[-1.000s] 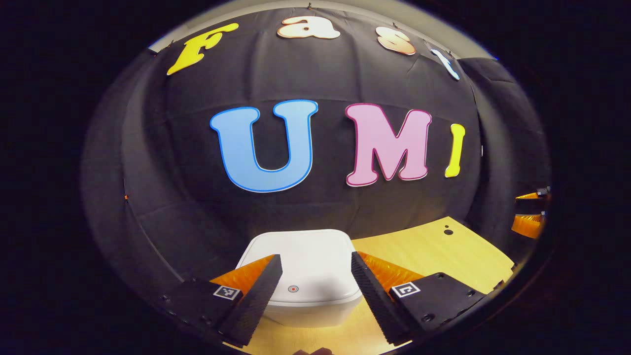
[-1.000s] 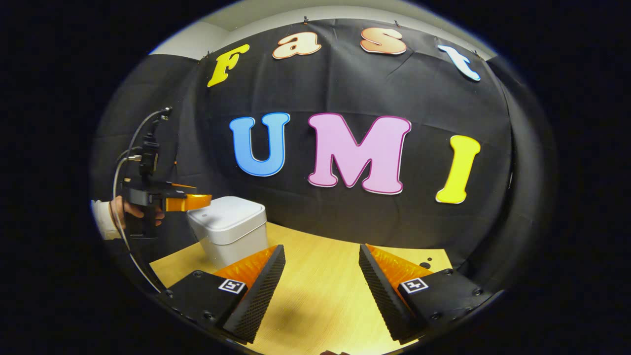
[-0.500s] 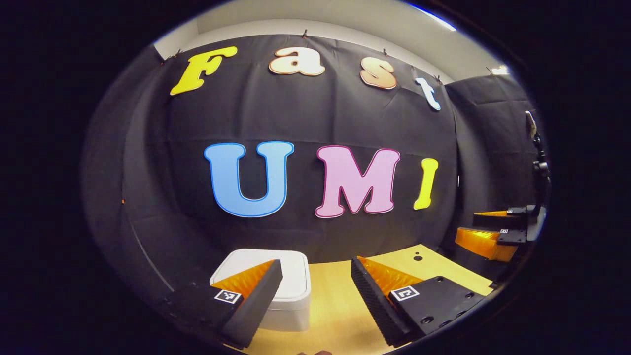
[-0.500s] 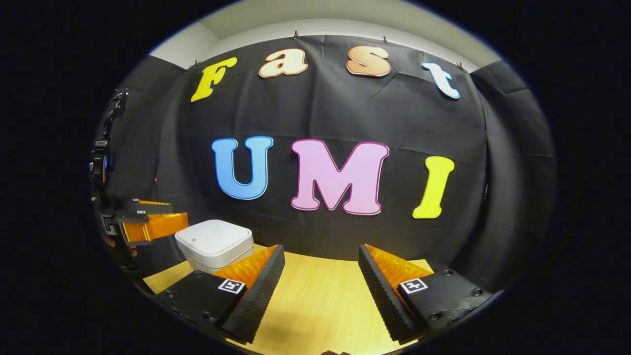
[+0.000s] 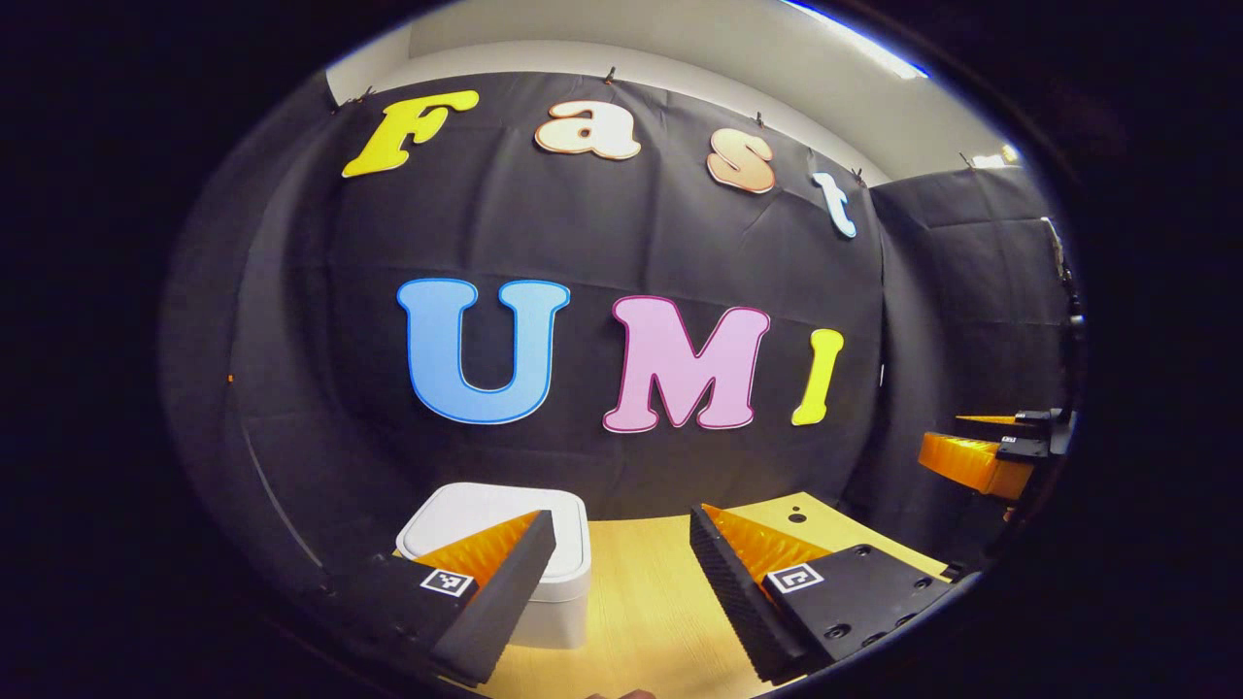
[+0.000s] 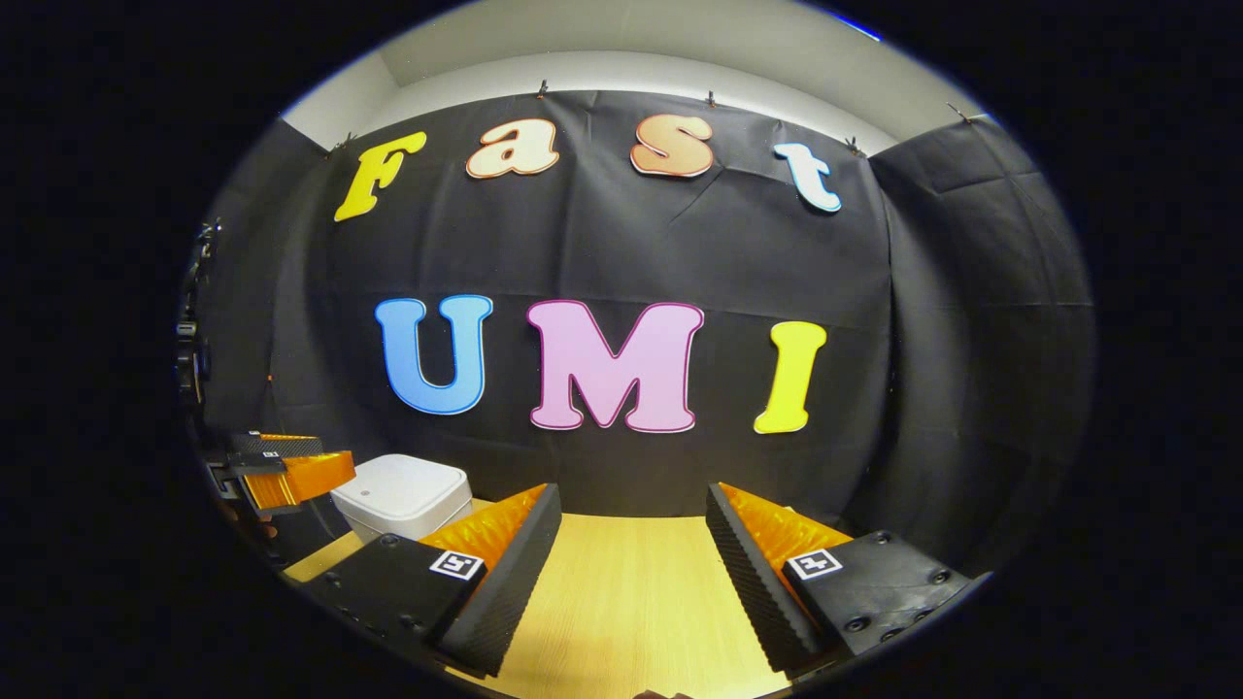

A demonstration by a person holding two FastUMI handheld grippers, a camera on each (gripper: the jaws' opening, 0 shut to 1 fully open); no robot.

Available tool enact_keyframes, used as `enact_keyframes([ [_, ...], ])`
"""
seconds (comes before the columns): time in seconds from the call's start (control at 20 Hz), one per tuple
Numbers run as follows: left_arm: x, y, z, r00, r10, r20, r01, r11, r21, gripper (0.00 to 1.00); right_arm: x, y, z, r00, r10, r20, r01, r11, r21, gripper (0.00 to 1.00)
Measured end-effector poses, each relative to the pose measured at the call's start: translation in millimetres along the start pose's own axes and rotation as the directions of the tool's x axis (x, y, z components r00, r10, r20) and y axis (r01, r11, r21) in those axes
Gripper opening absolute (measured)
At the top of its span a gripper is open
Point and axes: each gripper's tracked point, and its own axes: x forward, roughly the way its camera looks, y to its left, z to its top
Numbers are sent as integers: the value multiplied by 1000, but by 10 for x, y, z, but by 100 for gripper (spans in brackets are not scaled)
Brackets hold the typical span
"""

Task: Press the lid of the desktop garbage bin to open it, pick up the crumpled paper on the desktop and throw it into the bin, then pick up the pop can on the desktop and drop it into the bin, and finally close the garbage bin lid.

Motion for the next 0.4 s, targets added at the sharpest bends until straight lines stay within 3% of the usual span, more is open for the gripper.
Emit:
enact_keyframes([
  [0.2,-77,-41,102,1000,2,29,-2,1000,-13,94,-114,25,178,999,8,52,-6,1000,-28,97],
  [0.4,-216,16,316,994,77,81,-80,996,46,94,-34,121,313,991,77,107,-73,996,-46,97],
])
